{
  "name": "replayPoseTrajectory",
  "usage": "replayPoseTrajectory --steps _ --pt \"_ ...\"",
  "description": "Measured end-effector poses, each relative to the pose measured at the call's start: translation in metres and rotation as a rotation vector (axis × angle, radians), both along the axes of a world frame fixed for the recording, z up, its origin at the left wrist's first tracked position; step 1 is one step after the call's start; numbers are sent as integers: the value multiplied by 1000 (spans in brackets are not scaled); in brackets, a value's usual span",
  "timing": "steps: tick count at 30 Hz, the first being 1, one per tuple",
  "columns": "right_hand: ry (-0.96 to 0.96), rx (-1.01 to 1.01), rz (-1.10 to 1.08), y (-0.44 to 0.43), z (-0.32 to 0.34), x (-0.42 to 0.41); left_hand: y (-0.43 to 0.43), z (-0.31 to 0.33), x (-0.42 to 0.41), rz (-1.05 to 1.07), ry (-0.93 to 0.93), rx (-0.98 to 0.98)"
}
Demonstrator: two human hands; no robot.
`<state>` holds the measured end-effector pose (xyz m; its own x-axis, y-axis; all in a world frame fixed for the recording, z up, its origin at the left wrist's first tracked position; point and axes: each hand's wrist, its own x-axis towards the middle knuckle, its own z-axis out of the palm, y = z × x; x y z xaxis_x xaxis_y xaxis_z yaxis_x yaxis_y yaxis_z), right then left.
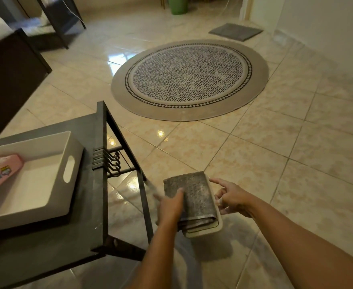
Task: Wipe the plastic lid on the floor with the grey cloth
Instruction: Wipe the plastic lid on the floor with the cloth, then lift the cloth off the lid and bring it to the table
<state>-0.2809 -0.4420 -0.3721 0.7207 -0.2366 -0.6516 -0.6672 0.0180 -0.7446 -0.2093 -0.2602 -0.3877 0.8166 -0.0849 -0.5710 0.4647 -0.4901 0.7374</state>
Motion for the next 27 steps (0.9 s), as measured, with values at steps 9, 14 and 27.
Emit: replayPoseTrajectory --steps 9,14,27 --pt "-51 -325 -49 16 6 5 19 43 -17 -24 -348 -66" --pt "-268 -165 -181 39 66 16 23 125 -21 -281 -583 -194" --pt "-856 -301 212 197 270 87 201 317 42 -26 -862 147"
